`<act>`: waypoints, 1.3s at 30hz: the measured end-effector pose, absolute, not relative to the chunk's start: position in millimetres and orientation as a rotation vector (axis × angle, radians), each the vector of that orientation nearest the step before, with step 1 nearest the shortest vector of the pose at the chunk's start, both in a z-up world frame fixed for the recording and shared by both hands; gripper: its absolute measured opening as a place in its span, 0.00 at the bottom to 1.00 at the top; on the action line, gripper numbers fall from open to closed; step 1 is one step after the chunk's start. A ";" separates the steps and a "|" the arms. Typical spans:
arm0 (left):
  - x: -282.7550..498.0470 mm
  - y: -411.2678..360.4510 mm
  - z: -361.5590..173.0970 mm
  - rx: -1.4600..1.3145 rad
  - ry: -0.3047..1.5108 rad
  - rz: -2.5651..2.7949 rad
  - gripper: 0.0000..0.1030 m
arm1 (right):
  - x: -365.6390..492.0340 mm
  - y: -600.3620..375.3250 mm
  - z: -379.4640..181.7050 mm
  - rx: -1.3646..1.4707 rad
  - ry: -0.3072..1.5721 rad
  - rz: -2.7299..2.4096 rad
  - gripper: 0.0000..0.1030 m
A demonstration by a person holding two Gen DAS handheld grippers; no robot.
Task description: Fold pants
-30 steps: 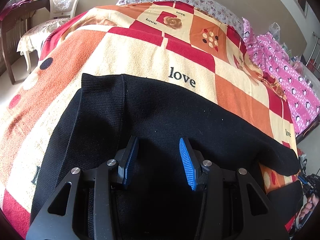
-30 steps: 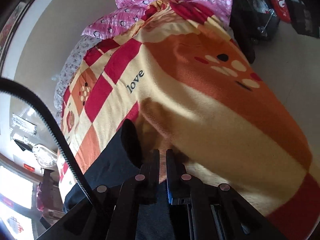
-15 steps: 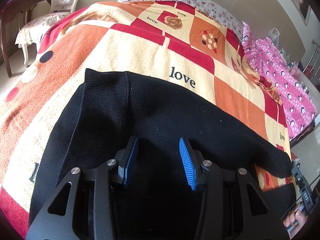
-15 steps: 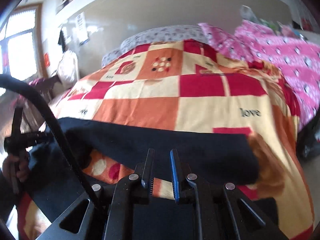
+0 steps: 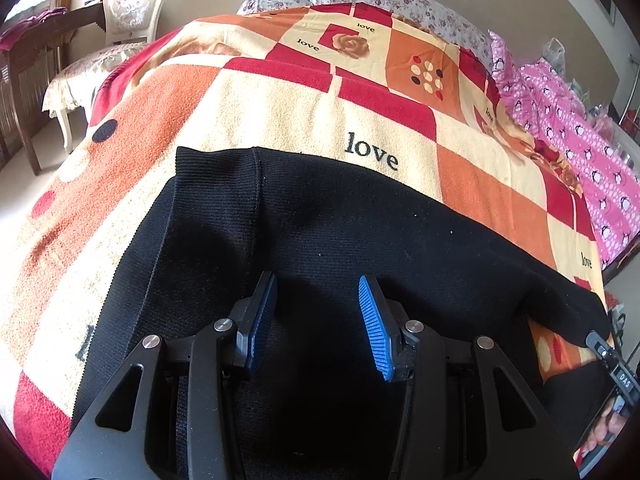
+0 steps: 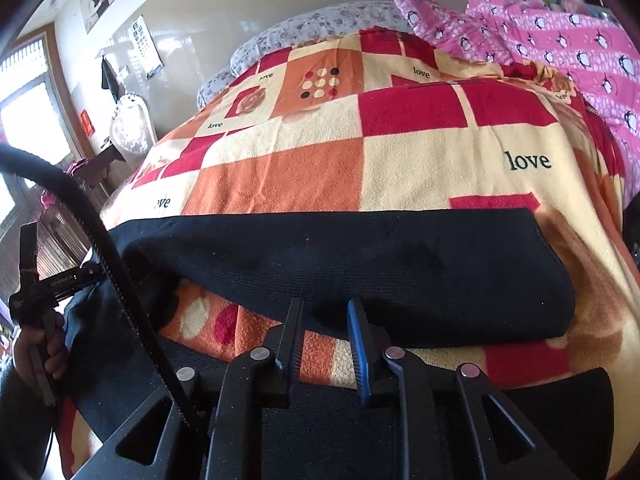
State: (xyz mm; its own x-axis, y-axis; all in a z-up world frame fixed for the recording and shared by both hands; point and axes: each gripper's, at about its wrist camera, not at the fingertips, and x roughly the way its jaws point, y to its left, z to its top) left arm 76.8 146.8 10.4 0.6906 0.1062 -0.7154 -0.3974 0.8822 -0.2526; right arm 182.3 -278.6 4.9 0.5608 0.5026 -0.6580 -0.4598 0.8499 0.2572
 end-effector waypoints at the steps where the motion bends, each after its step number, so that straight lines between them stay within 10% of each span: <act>1: 76.5 146.7 10.6 -0.411 0.760 0.290 0.41 | 182.1 -278.7 5.0 0.059 0.793 0.568 0.21; 21: 42.0 219.4 84.0 -0.271 0.598 0.322 0.41 | 185.3 -279.4 3.0 0.081 0.804 0.575 0.25; 39: 99.3 246.9 28.2 -0.186 0.892 0.050 0.41 | 186.9 -277.8 2.5 0.086 0.806 0.612 0.25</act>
